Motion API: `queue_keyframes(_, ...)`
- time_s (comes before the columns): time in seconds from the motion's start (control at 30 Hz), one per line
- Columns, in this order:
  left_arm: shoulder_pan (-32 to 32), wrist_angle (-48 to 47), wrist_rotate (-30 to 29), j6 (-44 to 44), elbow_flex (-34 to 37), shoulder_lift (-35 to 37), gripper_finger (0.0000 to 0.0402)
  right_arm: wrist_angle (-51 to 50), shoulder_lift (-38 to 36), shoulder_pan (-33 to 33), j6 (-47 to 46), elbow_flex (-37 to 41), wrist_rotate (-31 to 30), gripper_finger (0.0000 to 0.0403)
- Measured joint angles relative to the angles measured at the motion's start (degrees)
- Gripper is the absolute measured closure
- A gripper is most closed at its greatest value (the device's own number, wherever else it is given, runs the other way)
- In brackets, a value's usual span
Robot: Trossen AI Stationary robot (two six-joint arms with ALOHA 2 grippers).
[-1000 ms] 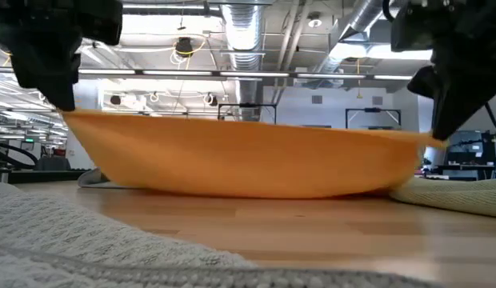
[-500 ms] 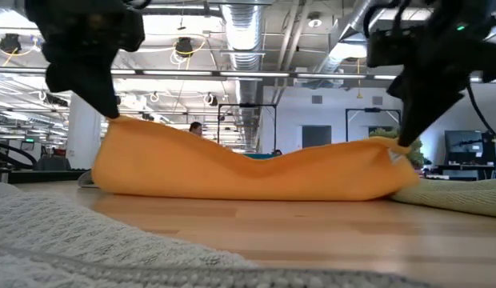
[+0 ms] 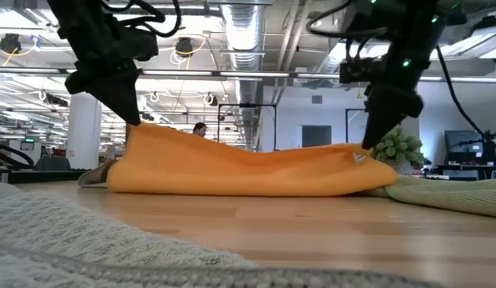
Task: Fold microfiber towels
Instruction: Fold the orange microfiber cloth
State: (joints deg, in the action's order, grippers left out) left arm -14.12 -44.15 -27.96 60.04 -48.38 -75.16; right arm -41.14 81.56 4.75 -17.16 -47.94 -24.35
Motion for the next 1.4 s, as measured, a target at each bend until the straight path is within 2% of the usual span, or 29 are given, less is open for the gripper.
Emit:
queue_keyframes(0.3, 3.7, -0.1, -1.0, -2.5, 0.0, 0.0, 0.0401, 1.0, 3.8, -4.8, 5.1, 0.0, -0.6, 0.0396)
queue_keyframes(0.57, 5.7, -0.1, -0.4, -3.8, 0.0, 0.0, 0.04, 1.1, 4.0, -7.5, 5.5, 0.0, -0.6, 0.0381)
queue_keyframes(0.77, 8.3, -0.1, 0.8, -4.8, 0.0, 0.0, 0.037, 1.3, 3.9, -8.9, 8.2, 0.0, 0.5, 0.0364)
queue_keyframes(0.93, 10.0, -0.1, 1.9, -7.4, 0.0, 0.0, 0.0328, 1.5, 3.9, -9.5, 8.7, 0.0, 0.6, 0.0333)
queue_keyframes(1.13, 10.9, 0.1, 1.8, -11.3, 0.0, 0.0, 0.0279, 3.8, 3.9, -9.4, 10.1, 0.0, 0.4, 0.0276)
queue_keyframes(1.4, 10.2, 0.2, 3.0, -16.5, 0.0, 0.0, 0.026, 3.0, 3.9, -9.8, 10.2, -2.4, 0.8, 0.0216)
